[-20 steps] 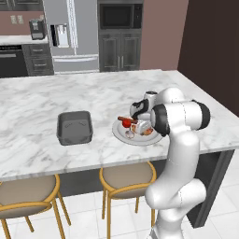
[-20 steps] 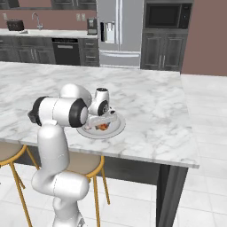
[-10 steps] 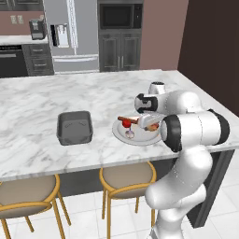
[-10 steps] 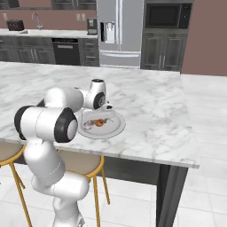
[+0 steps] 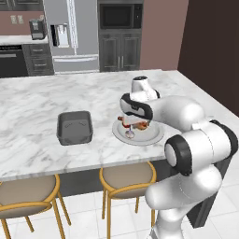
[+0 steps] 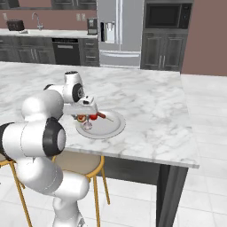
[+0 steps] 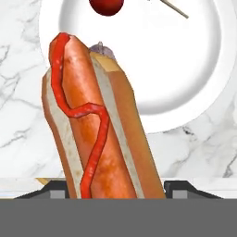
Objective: Place one cooked food and one vegetable from the large plate to each tupperware container.
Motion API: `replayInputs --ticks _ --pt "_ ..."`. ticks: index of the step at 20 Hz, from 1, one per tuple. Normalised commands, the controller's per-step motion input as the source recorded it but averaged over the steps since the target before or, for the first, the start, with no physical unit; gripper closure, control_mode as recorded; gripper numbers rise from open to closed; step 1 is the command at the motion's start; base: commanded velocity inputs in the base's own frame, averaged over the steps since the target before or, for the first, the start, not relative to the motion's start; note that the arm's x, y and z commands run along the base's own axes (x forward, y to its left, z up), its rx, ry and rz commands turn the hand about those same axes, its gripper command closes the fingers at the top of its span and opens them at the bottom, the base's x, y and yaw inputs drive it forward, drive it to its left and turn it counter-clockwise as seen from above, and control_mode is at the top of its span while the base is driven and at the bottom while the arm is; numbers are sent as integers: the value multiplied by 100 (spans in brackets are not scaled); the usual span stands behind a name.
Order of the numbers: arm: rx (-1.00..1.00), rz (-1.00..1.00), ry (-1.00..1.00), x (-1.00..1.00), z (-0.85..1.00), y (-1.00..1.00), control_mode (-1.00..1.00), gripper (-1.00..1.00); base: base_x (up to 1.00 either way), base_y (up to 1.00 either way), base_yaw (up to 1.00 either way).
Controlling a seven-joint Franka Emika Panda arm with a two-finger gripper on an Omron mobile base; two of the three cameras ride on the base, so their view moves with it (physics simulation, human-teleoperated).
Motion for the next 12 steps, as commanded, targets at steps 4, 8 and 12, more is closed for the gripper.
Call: replayInputs --ticks 4,8,12 --pt "-2 -53 12 0 26 92 -100 100 0 0 0" --pt "3 -48 2 38 0 66 -100 100 0 0 0" --pt "0 -44 -5 50 0 93 -100 100 0 0 0"
